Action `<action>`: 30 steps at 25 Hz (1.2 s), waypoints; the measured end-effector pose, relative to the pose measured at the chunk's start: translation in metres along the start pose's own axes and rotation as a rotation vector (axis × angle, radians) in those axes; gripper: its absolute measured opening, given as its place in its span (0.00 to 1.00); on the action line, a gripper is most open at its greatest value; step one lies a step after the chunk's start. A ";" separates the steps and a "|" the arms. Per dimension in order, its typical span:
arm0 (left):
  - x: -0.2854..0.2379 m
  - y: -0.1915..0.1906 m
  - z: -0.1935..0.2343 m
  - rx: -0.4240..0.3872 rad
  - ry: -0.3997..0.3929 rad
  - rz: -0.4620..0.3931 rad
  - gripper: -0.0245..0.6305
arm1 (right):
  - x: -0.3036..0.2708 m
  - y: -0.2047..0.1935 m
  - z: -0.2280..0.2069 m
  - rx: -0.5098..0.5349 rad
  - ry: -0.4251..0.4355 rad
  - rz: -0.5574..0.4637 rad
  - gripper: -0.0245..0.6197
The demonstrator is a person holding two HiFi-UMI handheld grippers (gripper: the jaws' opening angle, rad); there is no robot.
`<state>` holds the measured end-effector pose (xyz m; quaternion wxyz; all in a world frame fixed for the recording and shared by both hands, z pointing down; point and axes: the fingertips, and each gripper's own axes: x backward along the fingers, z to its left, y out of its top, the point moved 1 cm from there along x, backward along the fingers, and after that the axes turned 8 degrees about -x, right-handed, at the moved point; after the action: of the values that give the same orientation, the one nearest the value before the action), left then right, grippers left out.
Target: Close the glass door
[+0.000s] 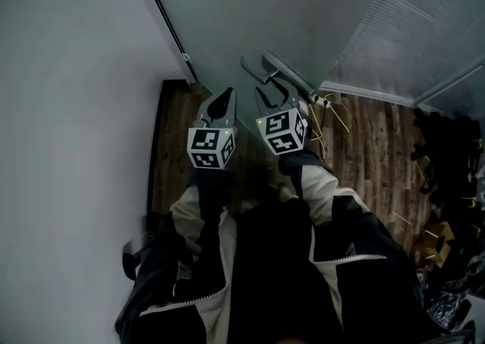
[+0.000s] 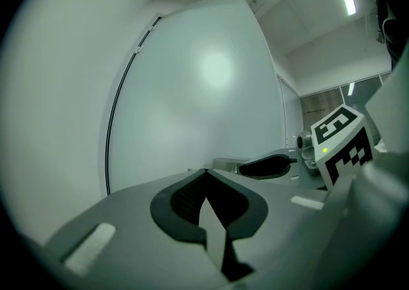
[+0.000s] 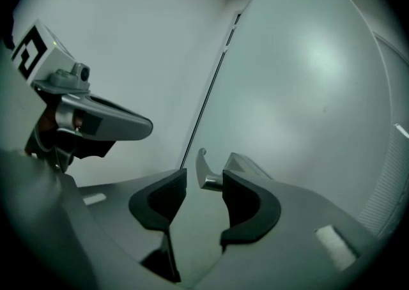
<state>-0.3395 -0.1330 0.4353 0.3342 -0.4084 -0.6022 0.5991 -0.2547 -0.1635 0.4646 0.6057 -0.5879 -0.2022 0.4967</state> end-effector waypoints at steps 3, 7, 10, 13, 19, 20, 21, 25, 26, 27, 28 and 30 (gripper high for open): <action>0.004 -0.001 0.006 0.001 -0.008 -0.002 0.04 | -0.008 -0.002 -0.007 0.040 -0.065 0.016 0.24; 0.008 0.000 0.014 -0.001 -0.004 -0.008 0.04 | -0.009 -0.003 -0.008 0.063 -0.089 0.028 0.23; 0.009 0.001 0.016 0.002 -0.001 -0.006 0.04 | -0.007 -0.002 -0.015 0.063 -0.094 0.031 0.24; 0.005 -0.002 0.022 0.007 -0.004 -0.005 0.04 | -0.013 -0.003 -0.025 0.068 -0.106 0.044 0.25; -0.010 -0.001 0.024 0.008 -0.038 -0.016 0.04 | -0.024 -0.008 -0.050 0.120 -0.139 0.070 0.24; -0.014 -0.001 0.021 0.008 -0.047 -0.014 0.04 | -0.025 -0.008 -0.056 0.125 -0.142 0.073 0.24; -0.019 -0.002 0.020 0.008 -0.055 -0.012 0.04 | -0.028 -0.009 -0.063 0.131 -0.146 0.076 0.23; -0.044 -0.006 0.015 0.010 -0.074 -0.013 0.04 | -0.042 -0.016 -0.087 0.148 -0.153 0.084 0.23; -0.043 -0.007 0.007 0.008 -0.076 -0.017 0.04 | -0.037 -0.021 -0.089 0.147 -0.153 0.082 0.23; -0.041 -0.007 -0.001 0.006 -0.077 -0.023 0.04 | -0.029 -0.025 -0.091 0.146 -0.153 0.078 0.22; -0.043 -0.007 -0.008 0.005 -0.076 -0.029 0.04 | -0.024 -0.029 -0.095 0.146 -0.153 0.073 0.22; -0.066 -0.001 -0.013 0.003 -0.075 -0.033 0.04 | -0.032 -0.030 -0.114 0.143 -0.150 0.066 0.20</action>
<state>-0.2988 -0.1855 0.4427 0.3219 -0.3751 -0.6200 0.6093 -0.1626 -0.2427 0.4769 0.6126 -0.5105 -0.1915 0.5722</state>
